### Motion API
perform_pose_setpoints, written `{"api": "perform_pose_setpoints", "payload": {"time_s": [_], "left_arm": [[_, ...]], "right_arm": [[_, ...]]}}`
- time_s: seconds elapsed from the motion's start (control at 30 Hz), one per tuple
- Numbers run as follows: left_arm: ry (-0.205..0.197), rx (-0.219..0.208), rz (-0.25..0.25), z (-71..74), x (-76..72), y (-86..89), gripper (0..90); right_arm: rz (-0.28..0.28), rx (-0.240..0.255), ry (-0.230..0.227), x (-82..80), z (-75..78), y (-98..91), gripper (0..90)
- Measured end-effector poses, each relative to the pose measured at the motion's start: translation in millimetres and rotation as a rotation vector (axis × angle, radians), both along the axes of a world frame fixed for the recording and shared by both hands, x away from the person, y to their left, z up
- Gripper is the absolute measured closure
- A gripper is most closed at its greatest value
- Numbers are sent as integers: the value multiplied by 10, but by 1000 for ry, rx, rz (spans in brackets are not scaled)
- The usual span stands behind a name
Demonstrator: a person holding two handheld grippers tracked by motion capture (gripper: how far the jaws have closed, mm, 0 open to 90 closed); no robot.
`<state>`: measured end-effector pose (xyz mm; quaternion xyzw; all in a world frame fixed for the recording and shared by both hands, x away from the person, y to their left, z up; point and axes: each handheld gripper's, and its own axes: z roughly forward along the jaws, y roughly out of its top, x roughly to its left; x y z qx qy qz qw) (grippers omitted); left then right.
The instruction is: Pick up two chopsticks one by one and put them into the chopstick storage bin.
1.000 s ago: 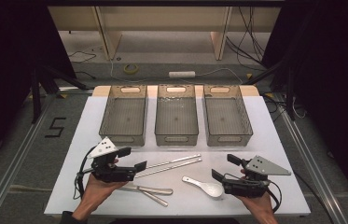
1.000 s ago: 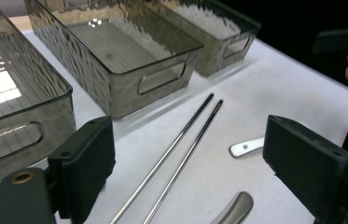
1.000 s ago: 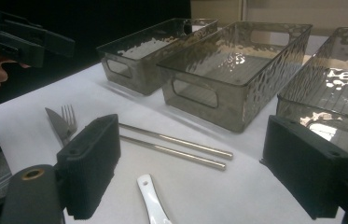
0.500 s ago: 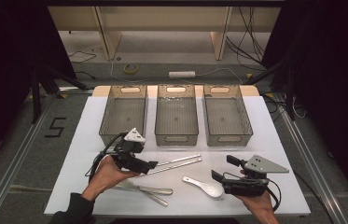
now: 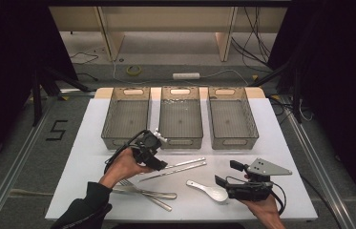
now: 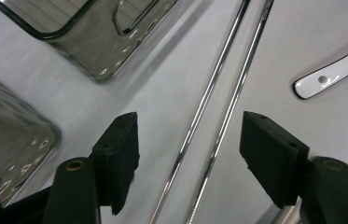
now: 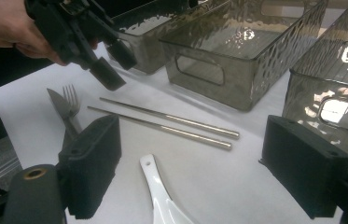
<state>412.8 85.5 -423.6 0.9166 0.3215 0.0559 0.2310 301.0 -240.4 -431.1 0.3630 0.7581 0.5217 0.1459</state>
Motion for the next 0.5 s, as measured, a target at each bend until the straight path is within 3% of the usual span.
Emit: {"api": "perform_pose_setpoints", "payload": {"time_s": [0.5], "left_arm": [[44, 70, -66, -179, 148, -184, 568]], "right_arm": [[11, -15, 24, 8, -27, 32, 206]]}}
